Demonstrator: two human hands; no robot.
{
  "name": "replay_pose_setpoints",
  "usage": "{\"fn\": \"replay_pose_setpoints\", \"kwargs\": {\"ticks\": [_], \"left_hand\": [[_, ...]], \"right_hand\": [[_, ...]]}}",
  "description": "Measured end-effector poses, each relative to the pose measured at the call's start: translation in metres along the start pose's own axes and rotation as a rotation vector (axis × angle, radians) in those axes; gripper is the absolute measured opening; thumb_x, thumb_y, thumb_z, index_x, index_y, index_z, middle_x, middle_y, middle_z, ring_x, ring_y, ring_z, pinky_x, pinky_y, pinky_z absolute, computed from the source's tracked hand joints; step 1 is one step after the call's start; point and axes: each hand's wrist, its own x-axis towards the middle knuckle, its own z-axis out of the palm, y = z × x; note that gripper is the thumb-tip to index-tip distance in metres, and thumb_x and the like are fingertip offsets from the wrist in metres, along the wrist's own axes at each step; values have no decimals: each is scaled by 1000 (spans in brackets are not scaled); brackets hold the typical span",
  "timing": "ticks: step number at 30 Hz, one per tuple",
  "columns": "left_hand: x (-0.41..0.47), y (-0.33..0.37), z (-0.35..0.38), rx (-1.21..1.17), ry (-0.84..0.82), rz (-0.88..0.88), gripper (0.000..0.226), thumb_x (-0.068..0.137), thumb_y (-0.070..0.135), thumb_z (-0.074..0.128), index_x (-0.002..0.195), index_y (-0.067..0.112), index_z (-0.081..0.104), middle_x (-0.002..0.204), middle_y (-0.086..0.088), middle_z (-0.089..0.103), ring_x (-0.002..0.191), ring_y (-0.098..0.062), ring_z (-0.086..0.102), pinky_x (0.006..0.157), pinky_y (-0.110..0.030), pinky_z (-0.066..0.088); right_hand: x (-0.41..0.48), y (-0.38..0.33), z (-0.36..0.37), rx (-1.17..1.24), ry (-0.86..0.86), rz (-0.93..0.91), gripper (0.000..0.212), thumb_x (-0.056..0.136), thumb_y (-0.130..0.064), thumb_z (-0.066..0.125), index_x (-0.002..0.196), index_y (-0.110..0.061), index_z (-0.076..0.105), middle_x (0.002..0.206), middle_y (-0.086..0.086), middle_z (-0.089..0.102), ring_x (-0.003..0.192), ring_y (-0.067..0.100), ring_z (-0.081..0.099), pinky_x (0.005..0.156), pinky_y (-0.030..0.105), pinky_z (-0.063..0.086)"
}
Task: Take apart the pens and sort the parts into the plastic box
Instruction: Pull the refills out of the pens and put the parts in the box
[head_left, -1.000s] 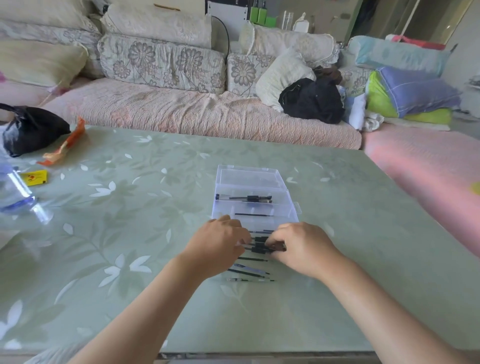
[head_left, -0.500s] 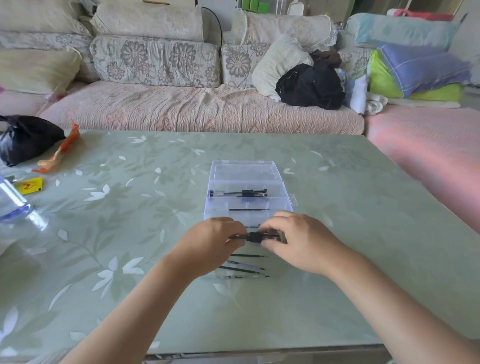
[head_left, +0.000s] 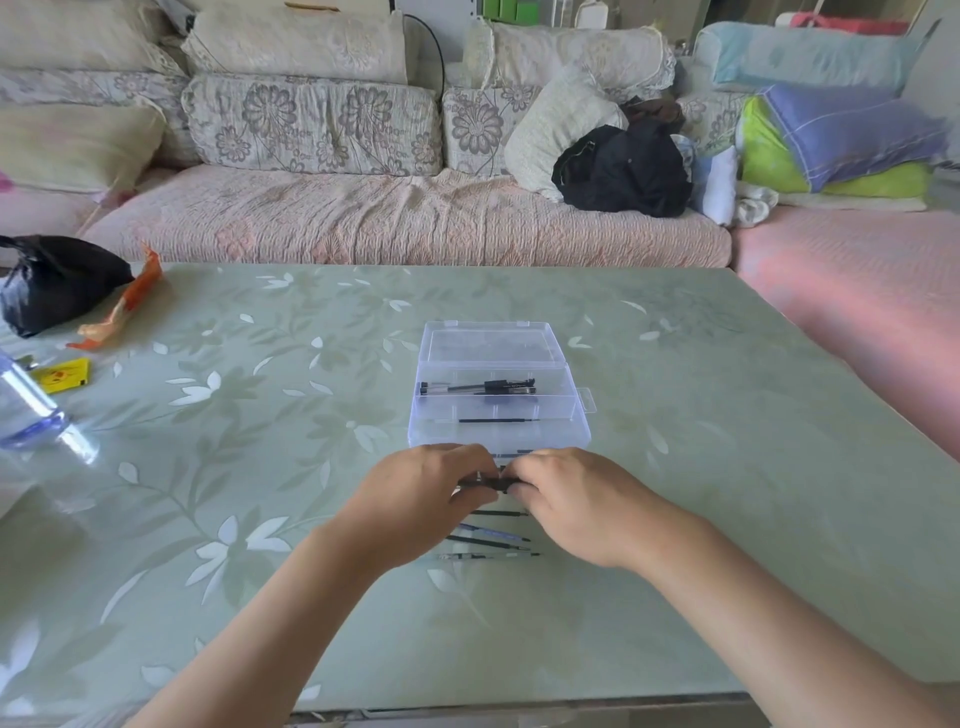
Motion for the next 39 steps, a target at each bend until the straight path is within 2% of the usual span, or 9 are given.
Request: {"fn": "replay_pose_setpoints", "kwargs": {"ticks": [4, 10, 15, 18, 23, 29, 33, 37, 39], "left_hand": [[-1, 1, 2, -12, -9, -9, 8, 94, 38, 56, 96, 32, 61, 90, 15, 63, 80, -7, 58, 67, -28, 48], [0, -2, 0, -102, -29, -56, 9, 92, 36, 59, 90, 28, 59, 79, 14, 57, 69, -7, 53, 57, -23, 40], [-1, 0, -2, -124, -48, -67, 7, 92, 34, 59, 87, 29, 59, 77, 14, 56, 68, -4, 52, 54, -17, 32], [-1, 1, -3, -146, -53, -55, 7, 92, 31, 59, 86, 27, 60, 72, 16, 54, 66, -3, 50, 54, -18, 33], [-2, 4, -5, -145, -69, -28, 8, 92, 30, 60, 85, 29, 59, 70, 18, 54, 65, 1, 51, 53, -16, 30], [-2, 12, 2, -133, -79, -21, 9, 91, 33, 64, 83, 29, 61, 65, 19, 52, 63, 2, 50, 51, -15, 34], [-2, 14, 8, -189, -73, -24, 14, 88, 38, 68, 81, 29, 60, 64, 16, 54, 59, -5, 49, 50, -17, 35], [-2, 15, 8, -203, -51, 2, 17, 88, 38, 69, 81, 25, 59, 65, 10, 57, 59, -9, 49, 52, -22, 38], [-4, 15, 6, -215, -38, 7, 16, 88, 34, 69, 80, 24, 60, 63, 9, 55, 60, -10, 49, 51, -18, 35]], "right_hand": [[-1, -6, 1, -7, -7, -8, 22, 102, -33, 35, 90, -23, 51, 87, -3, 57, 81, 23, 52, 69, 35, 42], [0, -9, 1, -56, 49, -21, 23, 102, -32, 36, 97, -20, 55, 76, -5, 50, 73, 24, 47, 63, 32, 31], [-1, -8, 5, -45, 51, -32, 24, 102, -31, 36, 89, -16, 50, 64, -4, 43, 68, 29, 47, 58, 33, 30], [-2, -7, 7, -15, 57, -27, 22, 101, -30, 37, 89, -17, 49, 69, 1, 52, 69, 31, 50, 58, 36, 36], [-7, -8, 5, 10, 70, -16, 23, 101, -32, 37, 101, -19, 57, 73, 1, 57, 73, 30, 54, 67, 39, 47], [-17, -6, 9, -1, 49, -11, 26, 101, -36, 36, 90, -17, 52, 82, -2, 56, 80, 26, 53, 73, 39, 45], [-22, -2, 8, 10, 19, 13, 23, 101, -32, 36, 96, -18, 54, 88, -1, 58, 82, 25, 52, 74, 38, 44], [-23, -2, 4, -42, 66, -8, 25, 101, -32, 36, 99, -17, 55, 80, -2, 55, 75, 25, 48, 66, 35, 37], [-22, -3, 3, -82, 92, -36, 26, 101, -34, 36, 99, -18, 56, 76, -1, 55, 73, 26, 48, 65, 35, 38]]}}
